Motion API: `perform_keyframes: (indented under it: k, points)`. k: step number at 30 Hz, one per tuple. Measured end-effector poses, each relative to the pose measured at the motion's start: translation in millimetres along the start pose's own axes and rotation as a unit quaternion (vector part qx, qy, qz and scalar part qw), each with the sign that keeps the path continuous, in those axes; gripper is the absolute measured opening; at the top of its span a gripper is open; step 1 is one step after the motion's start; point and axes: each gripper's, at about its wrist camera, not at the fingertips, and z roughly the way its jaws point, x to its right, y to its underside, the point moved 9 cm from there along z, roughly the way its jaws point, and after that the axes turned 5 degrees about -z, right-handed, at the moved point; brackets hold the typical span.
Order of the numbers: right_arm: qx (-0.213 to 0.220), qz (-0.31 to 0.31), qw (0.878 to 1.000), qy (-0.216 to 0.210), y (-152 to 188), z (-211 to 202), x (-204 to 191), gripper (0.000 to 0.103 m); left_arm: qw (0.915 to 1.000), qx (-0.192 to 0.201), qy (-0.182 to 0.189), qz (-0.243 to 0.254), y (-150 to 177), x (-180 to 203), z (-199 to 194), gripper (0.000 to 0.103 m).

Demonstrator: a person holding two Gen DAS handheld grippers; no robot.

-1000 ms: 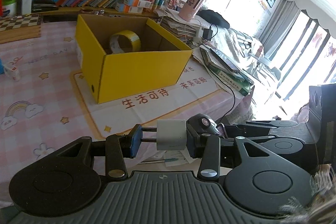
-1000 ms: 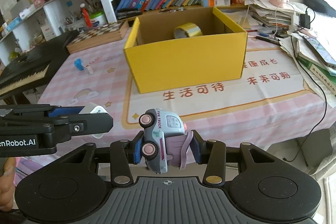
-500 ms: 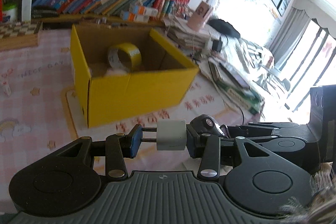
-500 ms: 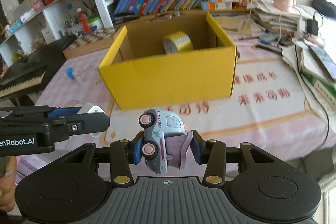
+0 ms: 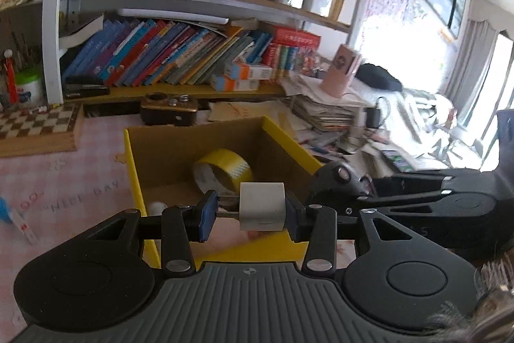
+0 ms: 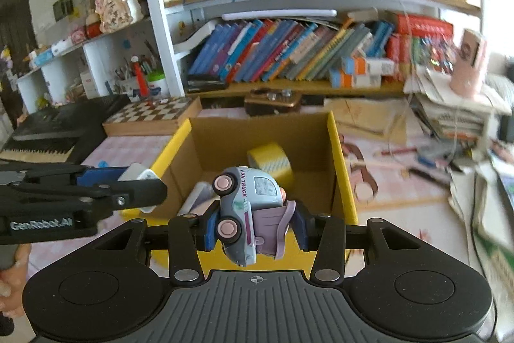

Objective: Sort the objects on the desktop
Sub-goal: 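Lower both grippers into the yellow box and open them, releasing charger and truck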

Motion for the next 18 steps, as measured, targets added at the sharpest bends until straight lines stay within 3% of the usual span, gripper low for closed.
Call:
perform_keyframes:
  k: [7, 12, 18]
  points:
    - [-0.037, -0.052, 0.998, -0.003, -1, 60, 9, 0.044, 0.9986, -0.041, -0.023, 0.023, -12, -15, 58, 0.040]
    - [-0.093, -0.053, 0.994, -0.029, 10, 98, 13, 0.044, 0.9972, -0.066, -0.036, 0.002, -14, -30, 95, 0.040]
    - [-0.135, -0.104, 0.984, -0.045, 10, 125, 5, 0.044, 0.9921, -0.114, -0.052, 0.006, -7, -40, 129, 0.040]
